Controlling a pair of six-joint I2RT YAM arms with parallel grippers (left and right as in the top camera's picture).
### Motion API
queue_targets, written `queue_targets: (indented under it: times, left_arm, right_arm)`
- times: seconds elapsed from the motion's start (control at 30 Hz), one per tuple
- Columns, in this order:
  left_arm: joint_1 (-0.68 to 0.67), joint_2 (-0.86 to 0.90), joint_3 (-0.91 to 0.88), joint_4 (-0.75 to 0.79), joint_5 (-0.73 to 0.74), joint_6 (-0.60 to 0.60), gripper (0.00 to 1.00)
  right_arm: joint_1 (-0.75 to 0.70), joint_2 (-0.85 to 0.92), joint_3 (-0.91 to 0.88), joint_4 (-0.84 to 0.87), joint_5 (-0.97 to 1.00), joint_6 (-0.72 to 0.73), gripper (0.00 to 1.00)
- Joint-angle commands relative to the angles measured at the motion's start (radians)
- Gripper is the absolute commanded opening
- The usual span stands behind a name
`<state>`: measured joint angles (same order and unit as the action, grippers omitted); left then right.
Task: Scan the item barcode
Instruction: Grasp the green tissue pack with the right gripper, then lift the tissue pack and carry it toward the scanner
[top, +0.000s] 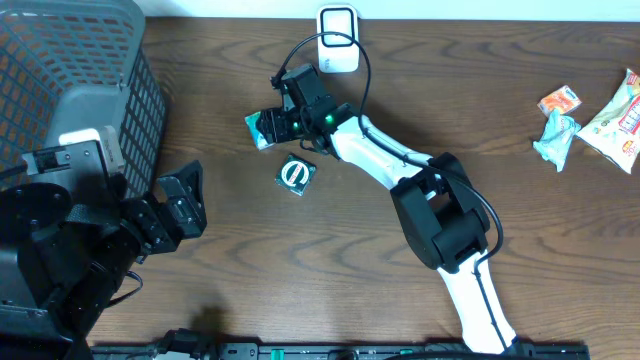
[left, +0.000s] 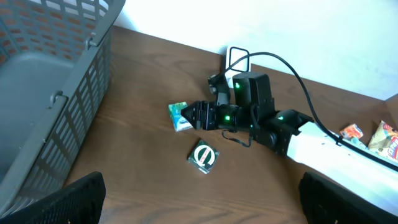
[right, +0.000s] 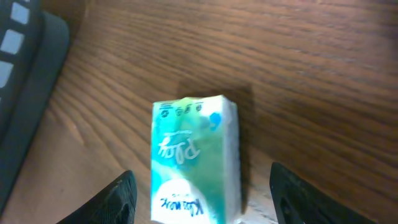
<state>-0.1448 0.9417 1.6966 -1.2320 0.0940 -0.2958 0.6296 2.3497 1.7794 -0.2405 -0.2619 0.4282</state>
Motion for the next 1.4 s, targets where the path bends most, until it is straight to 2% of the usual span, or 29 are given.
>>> queue_targets:
  times: [0.0,0.13,0.23,0.43,0.53,0.57,0.7,0.93,1.03,1.2,1.37]
  left_arm:
    - [0.004,0.000,0.007,-0.002,-0.013,-0.009,0.98]
    - [0.004,0.000,0.007,-0.002,-0.013,-0.009,0.98]
    - [0.004,0.000,0.007,-0.002,-0.013,-0.009,0.98]
    - [0.004,0.000,0.007,-0.002,-0.013,-0.009,0.98]
    - [0.004,0.000,0.007,-0.002,-0.013,-0.009,0.98]
    - [0.004,0.000,0.007,-0.002,-0.013,-0.009,0.98]
    - [0.004,0.000,0.007,-0.002,-0.013,-0.009,0.98]
    - [0.004,0.000,0.007,-0.002,-0.013,-0.009,0.97]
    - [0.004,0.000,0.007,-0.002,-0.013,-0.009,0.98]
    - [0.004,0.000,0.007,-0.002,-0.013,-0.009,0.98]
    - [0.004,0.000,0.007,-0.002,-0.013,-0.009,0.98]
  right_arm:
    - [0.001,0.042,0.011,0.006,0.026,0.002,0.64]
    - [0.012,0.076,0.011,0.013,-0.026,0.001,0.66]
    - [0.019,0.086,0.011,0.013,-0.032,0.000,0.59]
    - [0.022,0.087,0.011,0.011,-0.024,-0.044,0.31]
    - [0.009,0.083,0.014,-0.011,-0.029,-0.039,0.04]
    - [0.001,0.078,0.015,-0.027,-0.033,-0.039,0.01]
    - [-0.041,0.023,0.015,-0.148,-0.036,-0.032,0.01]
    - [-0.134,-0.105,0.015,-0.479,-0.039,-0.032,0.01]
    - [-0.165,-0.135,0.015,-0.539,-0.079,-0.039,0.01]
    - [-0.245,-0.151,0.014,-0.548,-0.246,-0.098,0.01]
    - [-0.308,-0.150,0.001,-0.657,-0.120,-0.175,0.01]
